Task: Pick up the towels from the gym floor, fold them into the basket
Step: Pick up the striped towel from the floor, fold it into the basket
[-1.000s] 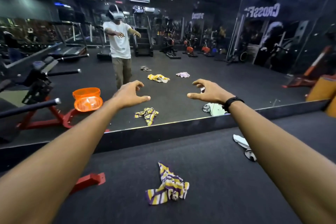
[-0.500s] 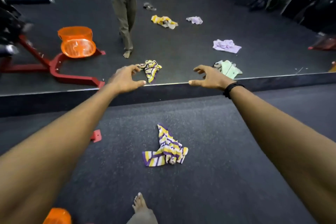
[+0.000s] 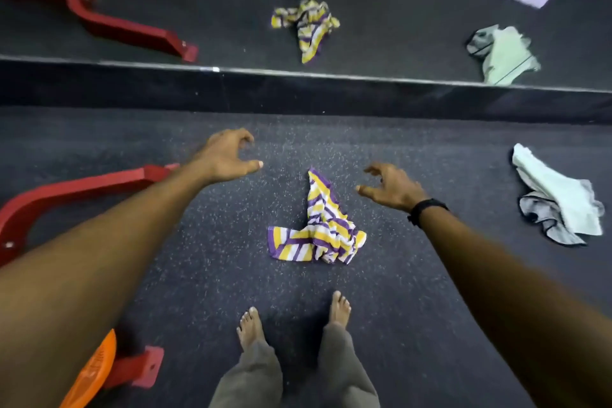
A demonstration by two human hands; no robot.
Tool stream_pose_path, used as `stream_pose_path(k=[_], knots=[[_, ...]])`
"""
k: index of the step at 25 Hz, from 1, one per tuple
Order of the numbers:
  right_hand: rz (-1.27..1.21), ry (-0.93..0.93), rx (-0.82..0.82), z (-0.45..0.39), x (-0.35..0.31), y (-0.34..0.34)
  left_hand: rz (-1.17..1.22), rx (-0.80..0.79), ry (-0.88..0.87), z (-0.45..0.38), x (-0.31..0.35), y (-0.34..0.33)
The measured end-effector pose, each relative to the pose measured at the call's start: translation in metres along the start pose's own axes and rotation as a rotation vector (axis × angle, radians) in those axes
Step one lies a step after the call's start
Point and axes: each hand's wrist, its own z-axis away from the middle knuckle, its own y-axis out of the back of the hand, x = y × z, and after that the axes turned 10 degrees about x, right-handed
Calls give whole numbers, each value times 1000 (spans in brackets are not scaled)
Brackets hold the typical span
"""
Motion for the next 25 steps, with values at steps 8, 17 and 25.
stream_pose_path(k=[8,17,25], knots=[[129,30,-141,-123,117,-268,47,-114,77,-107,-103,-228],[435,174,-169,-184,182,-474,110,-180,173,-126,-198,-430],[-17,76,104,-200,167,-447,78,-169,196,-110,-198,-423]])
